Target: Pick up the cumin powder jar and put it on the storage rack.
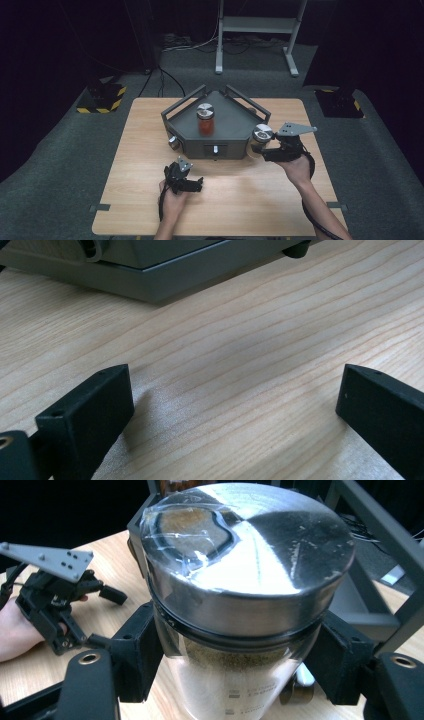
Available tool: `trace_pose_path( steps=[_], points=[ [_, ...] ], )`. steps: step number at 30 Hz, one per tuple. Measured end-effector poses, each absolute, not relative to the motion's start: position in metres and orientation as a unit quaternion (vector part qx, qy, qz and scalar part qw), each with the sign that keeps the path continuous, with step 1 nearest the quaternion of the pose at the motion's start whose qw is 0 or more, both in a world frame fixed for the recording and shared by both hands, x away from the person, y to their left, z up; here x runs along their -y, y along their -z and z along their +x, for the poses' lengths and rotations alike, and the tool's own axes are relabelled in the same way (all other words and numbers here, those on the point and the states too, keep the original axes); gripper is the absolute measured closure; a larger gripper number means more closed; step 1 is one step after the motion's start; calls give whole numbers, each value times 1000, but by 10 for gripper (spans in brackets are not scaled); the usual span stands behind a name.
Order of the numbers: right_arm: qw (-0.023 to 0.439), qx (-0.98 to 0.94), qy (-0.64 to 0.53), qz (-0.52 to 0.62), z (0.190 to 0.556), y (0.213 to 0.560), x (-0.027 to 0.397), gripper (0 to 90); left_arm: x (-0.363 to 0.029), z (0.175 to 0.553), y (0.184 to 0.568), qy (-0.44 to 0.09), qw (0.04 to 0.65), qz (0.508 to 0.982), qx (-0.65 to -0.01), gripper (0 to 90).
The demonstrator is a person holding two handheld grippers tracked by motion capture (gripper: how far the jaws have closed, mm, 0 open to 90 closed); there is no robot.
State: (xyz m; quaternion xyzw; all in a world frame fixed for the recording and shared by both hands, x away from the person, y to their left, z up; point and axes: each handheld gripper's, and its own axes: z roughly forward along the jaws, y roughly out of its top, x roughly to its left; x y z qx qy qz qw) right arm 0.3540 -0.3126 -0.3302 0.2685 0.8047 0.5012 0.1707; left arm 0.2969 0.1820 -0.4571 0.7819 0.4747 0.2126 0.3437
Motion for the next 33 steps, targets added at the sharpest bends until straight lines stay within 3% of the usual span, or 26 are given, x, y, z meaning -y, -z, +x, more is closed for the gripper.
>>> trace_pose_path(
  steps=[20, 33],
  points=[
    [188, -798, -494, 290, 381, 303, 285, 310, -182, 297, 457, -212, 344, 782, -475, 21],
    [197, -796, -482, 308, 396, 304, 264, 310, -182, 297, 457, -212, 344, 782, -475, 21]
  ],
)
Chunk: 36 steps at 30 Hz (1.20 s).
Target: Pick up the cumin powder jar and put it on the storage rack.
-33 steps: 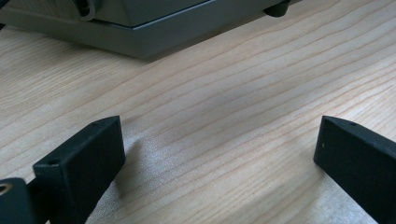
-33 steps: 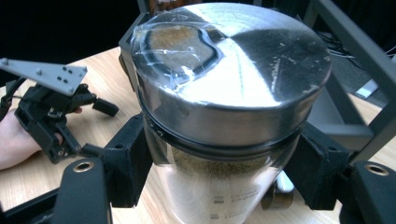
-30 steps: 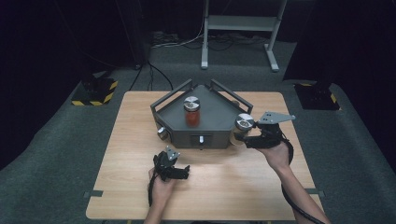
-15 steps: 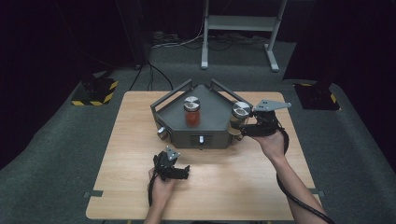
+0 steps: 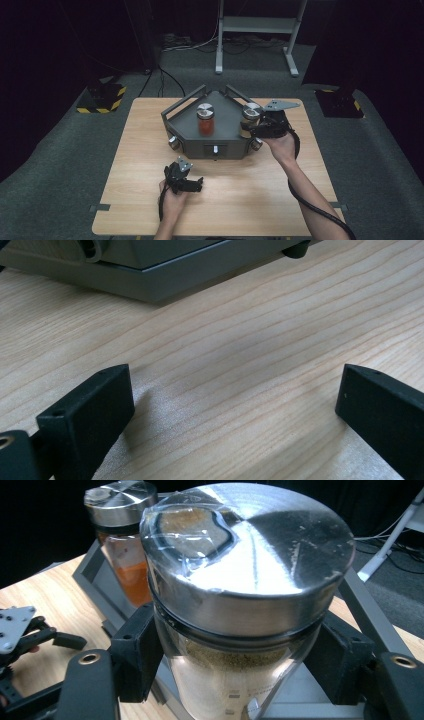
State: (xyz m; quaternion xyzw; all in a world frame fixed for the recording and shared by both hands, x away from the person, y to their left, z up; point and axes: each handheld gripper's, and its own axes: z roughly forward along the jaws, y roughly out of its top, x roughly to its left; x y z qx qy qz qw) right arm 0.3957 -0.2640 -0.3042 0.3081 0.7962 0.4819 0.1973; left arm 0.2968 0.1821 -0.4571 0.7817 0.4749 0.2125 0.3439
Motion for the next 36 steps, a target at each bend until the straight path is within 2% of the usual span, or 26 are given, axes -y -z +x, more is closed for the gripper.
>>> trace_pose_path(
  steps=[12, 36],
  points=[
    [207, -802, -464, 312, 405, 311, 239, 309, -182, 297, 457, -213, 344, 782, -475, 21],
    [212, -813, -446, 308, 411, 318, 224, 309, -182, 296, 457, -214, 344, 781, -475, 26]
  ],
)
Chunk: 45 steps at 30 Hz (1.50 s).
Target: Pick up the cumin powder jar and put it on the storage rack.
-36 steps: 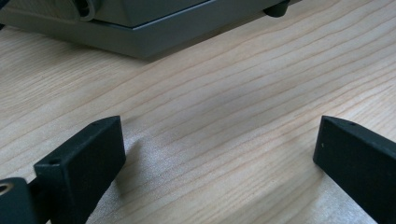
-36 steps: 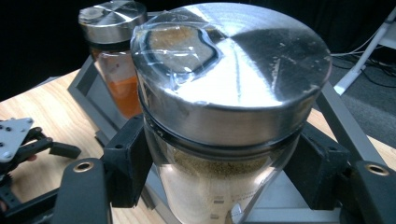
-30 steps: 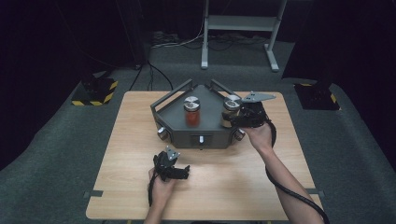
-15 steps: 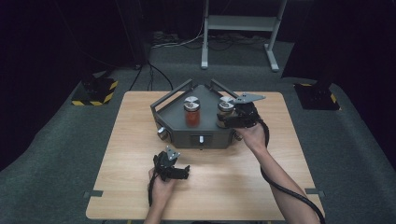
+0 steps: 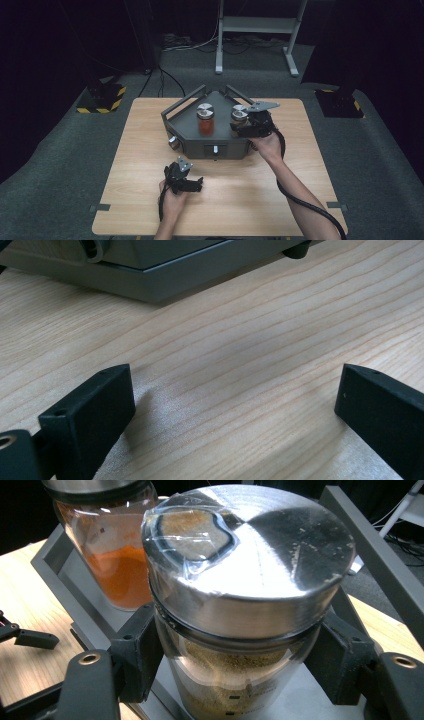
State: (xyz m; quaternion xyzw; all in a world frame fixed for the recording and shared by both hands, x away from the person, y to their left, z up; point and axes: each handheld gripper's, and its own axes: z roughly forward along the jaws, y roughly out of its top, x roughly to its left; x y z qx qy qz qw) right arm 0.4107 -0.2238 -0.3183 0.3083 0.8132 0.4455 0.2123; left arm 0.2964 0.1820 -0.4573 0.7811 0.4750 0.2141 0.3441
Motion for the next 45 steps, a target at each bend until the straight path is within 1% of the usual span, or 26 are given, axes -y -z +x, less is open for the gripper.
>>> trace_pose_path(
  steps=[14, 35, 38, 42, 45],
  points=[
    [206, -816, -446, 304, 413, 318, 226, 308, -182, 296, 457, -215, 344, 781, -475, 29],
    [210, -814, -446, 308, 410, 319, 225, 305, -182, 296, 457, -215, 344, 781, -474, 31],
    [212, -811, -449, 309, 409, 320, 225, 274, -182, 296, 457, -214, 345, 781, -474, 36],
    [210, -807, -455, 312, 408, 317, 227, 193, -182, 296, 457, -215, 346, 781, -473, 37],
    [208, -808, -454, 312, 409, 317, 227, 167, -182, 296, 458, -215, 346, 781, -473, 37]
  ],
)
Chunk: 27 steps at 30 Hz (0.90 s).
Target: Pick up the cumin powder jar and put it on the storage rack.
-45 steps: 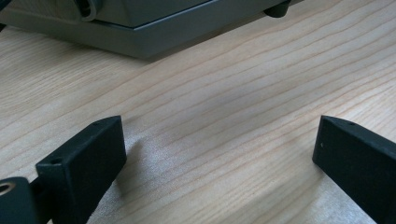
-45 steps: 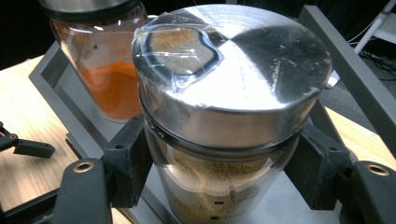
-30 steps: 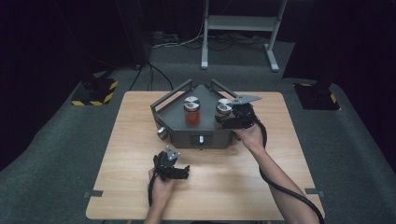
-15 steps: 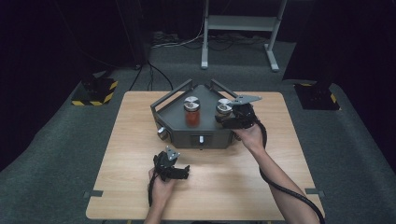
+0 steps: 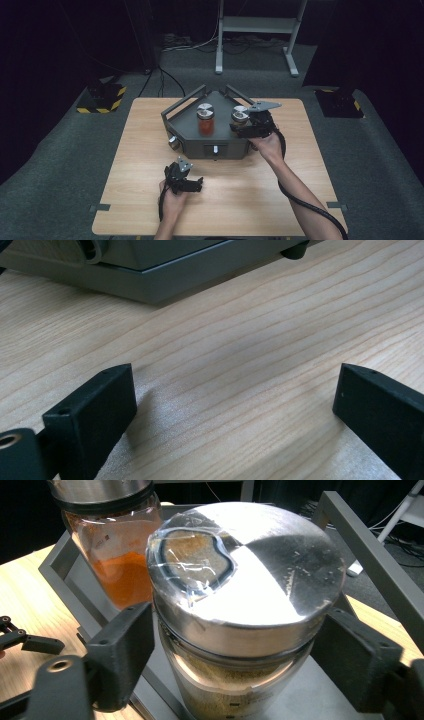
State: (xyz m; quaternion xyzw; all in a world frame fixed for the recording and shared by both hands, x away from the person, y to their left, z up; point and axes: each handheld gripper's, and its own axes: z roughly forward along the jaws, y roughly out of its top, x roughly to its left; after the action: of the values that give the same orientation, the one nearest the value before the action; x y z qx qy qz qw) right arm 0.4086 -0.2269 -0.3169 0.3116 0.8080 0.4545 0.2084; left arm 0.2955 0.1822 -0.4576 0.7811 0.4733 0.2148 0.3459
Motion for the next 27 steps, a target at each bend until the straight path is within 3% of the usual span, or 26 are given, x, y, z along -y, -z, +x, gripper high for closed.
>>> trace_pose_path(
  steps=[7, 27],
  points=[
    [203, -810, -452, 314, 412, 319, 229, 111, -182, 296, 458, -215, 346, 781, -473, 38],
    [206, -806, -461, 310, 404, 324, 245, 96, -182, 295, 458, -215, 346, 781, -473, 38]
  ],
)
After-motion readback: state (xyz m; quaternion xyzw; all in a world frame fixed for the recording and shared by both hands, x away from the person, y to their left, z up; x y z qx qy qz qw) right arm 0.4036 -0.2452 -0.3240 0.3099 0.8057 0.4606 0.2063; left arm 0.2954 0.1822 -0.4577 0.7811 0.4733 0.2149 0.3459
